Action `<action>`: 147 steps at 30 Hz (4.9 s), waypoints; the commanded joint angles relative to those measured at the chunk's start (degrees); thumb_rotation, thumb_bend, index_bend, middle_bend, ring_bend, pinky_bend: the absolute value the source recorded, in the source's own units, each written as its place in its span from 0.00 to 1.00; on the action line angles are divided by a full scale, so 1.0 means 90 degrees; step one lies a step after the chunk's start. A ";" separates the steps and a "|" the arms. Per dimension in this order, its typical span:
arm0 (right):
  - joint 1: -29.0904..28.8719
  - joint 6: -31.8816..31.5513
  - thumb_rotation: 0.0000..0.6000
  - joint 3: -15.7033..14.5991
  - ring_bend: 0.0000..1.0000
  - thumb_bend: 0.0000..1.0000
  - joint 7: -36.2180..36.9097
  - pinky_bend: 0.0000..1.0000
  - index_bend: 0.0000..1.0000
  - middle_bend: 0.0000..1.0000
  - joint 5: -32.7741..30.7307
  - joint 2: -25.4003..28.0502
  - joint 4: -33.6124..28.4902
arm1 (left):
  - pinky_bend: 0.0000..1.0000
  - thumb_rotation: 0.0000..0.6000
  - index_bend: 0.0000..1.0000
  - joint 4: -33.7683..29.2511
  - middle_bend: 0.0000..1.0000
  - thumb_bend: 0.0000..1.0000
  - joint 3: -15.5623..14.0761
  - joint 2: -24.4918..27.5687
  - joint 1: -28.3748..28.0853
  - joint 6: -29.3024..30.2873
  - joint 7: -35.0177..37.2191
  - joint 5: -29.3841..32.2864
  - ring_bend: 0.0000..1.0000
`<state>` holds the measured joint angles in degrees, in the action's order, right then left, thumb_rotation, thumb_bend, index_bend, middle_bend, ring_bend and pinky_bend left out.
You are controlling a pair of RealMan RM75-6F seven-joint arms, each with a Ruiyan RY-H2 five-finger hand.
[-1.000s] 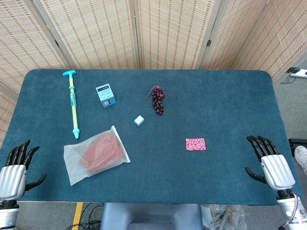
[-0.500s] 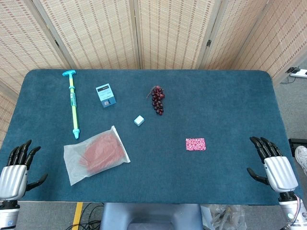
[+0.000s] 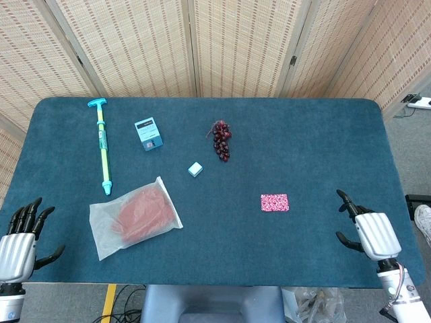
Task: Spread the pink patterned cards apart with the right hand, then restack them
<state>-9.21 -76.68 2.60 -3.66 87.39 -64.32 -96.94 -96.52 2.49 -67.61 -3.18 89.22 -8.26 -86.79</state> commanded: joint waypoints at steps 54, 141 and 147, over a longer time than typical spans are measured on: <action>-0.2635 0.3859 1.00 0.0253 1.00 0.84 -0.0301 1.00 0.19 0.97 -0.2111 -0.2025 0.2052 | 0.09 1.00 0.19 0.0341 0.03 0.23 -0.0020 -0.0106 0.0109 -0.0042 0.0253 0.0103 0.02; -0.2604 0.3457 1.00 0.0023 1.00 0.84 -0.0811 1.00 0.19 0.97 -0.2197 -0.2076 0.1768 | 0.09 1.00 0.19 0.0553 0.03 0.23 -0.0079 -0.0100 0.0286 0.0023 0.0426 0.0133 0.02; -0.2639 0.3519 1.00 0.0010 1.00 0.84 -0.0837 1.00 0.19 0.97 -0.2307 -0.2120 0.1850 | 0.09 1.00 0.19 0.0559 0.03 0.23 -0.0081 -0.0089 0.0298 0.0034 0.0439 0.0121 0.02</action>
<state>-32.96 -45.01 2.70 -11.18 66.63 -83.40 -80.30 -91.49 1.77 -68.42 -0.50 89.52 -4.31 -85.71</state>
